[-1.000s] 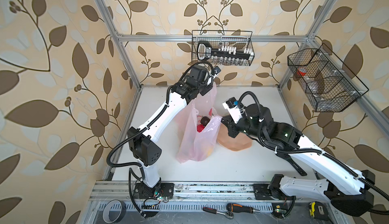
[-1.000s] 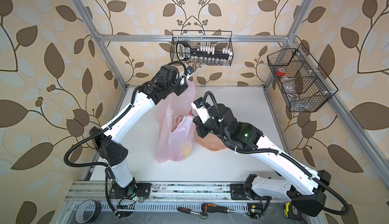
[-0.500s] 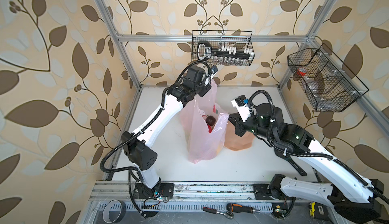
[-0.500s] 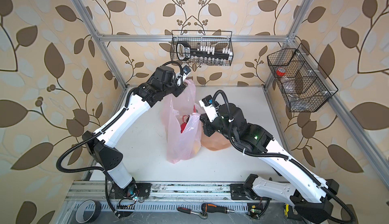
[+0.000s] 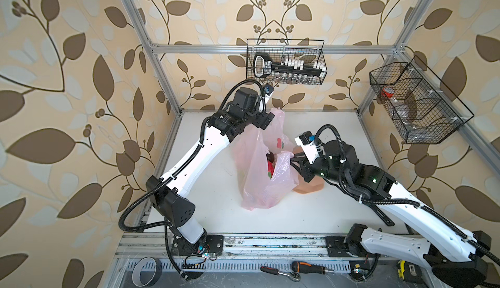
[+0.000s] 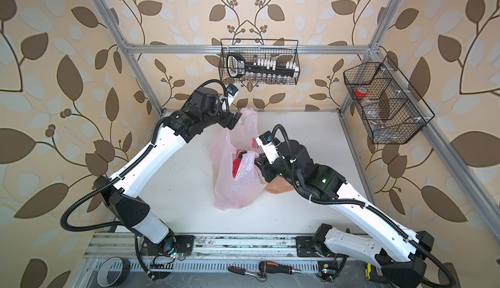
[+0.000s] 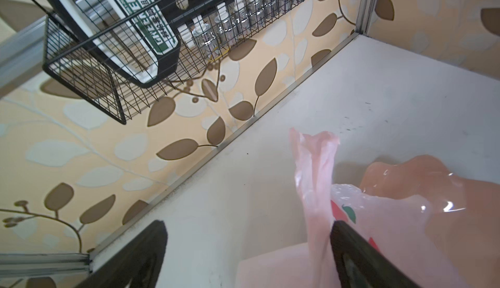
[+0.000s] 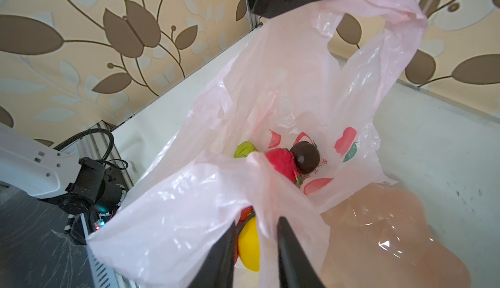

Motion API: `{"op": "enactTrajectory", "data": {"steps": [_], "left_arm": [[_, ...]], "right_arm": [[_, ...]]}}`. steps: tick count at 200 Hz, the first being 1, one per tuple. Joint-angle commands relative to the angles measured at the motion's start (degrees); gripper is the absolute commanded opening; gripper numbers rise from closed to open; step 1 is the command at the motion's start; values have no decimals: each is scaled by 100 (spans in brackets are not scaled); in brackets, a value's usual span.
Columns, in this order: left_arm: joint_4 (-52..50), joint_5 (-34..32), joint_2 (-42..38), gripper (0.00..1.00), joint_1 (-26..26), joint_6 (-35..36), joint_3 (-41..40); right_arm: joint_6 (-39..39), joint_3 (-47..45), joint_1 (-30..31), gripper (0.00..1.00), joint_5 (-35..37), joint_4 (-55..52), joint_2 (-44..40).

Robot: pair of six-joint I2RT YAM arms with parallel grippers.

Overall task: Place the fruits into the plastic bag
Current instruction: Place the plastic bag at the center of the table.

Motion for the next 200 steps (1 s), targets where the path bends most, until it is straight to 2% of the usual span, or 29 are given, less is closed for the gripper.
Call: {"op": "enactTrajectory", "data": {"steps": [1, 69, 91, 132, 164, 200], "left_arm": [[-178, 107, -366, 99, 45, -446, 427], [-220, -34, -990, 99, 52, -949, 424], [-160, -205, -1246, 99, 46, -961, 266], [-196, -300, -1450, 99, 46, -993, 93], [-524, 62, -1466, 99, 50, -1020, 85], [-1381, 520, -1300, 99, 48, -1456, 482]], "right_arm": [[-19, -82, -50, 36, -21, 7, -195], [146, -29, -318, 80, 190, -222, -564], [152, -10, -442, 90, 182, -246, -725], [166, 150, -783, 97, -40, -438, -759], [358, 279, -1238, 99, -590, -579, -685], [547, 292, -1749, 100, -1271, -609, -742]]}}
